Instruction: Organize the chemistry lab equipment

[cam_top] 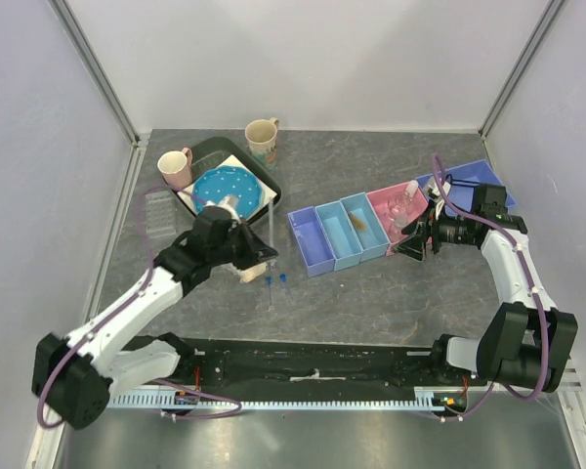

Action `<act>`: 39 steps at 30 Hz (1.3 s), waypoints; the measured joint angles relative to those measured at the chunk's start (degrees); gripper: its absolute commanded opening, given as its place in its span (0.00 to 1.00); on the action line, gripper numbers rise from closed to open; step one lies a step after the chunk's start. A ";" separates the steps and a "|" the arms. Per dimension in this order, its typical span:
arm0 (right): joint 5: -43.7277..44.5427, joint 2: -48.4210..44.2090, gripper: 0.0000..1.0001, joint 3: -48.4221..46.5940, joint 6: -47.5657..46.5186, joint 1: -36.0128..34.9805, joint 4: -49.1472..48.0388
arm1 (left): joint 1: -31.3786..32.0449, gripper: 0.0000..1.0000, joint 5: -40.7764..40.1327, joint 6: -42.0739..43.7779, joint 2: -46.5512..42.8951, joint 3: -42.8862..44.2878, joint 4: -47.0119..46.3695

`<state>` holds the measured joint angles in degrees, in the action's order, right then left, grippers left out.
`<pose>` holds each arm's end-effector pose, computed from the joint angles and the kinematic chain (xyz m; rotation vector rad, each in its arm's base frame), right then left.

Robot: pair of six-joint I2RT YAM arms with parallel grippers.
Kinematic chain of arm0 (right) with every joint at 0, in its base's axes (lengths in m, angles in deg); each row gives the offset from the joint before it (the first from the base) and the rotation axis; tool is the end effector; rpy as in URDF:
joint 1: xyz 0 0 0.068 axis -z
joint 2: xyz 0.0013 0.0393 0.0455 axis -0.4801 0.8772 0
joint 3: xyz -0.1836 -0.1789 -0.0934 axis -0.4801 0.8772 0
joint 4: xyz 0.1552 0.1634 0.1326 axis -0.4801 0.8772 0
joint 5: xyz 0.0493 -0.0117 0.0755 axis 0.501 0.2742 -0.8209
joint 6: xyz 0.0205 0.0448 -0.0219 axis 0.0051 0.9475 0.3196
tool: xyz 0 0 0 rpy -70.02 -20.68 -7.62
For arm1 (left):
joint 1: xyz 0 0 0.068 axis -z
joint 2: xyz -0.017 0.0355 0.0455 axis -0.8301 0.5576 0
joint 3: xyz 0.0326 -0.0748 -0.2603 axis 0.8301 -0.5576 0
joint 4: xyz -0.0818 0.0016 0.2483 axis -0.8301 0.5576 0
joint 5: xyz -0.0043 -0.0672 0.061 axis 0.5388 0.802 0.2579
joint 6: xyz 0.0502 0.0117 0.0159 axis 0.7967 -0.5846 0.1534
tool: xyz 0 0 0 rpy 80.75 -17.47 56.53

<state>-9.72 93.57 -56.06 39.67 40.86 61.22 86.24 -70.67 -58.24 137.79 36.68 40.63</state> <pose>0.2337 -0.0173 0.2607 -0.8323 1.9101 0.9647 0.1846 -0.1144 0.2661 -0.4257 2.3611 -0.9740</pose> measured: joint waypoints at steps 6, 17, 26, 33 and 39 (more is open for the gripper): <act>0.09 -0.07 0.78 -0.04 -0.07 0.00 0.09 | 9.14 0.02 5.07 1.20 13.73 6.73 -8.31; 0.61 -1.05 0.78 -0.04 -0.48 0.00 0.15 | 14.91 0.02 4.87 -6.54 31.82 13.66 -19.96; 1.29 -1.64 0.78 -0.07 -0.90 0.00 0.22 | 16.13 0.02 -0.28 -15.43 36.72 16.59 -18.05; 1.33 -1.66 0.78 -0.11 -1.09 0.00 0.33 | 16.24 0.16 -0.66 -18.01 42.03 19.71 -17.81; 1.46 -1.88 0.78 -0.11 -1.11 0.00 0.35 | 16.28 0.42 -0.59 -18.23 44.00 19.87 -21.99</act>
<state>-8.26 91.69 -56.17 38.56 40.86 61.57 102.52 -71.26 -76.47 181.79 56.54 18.64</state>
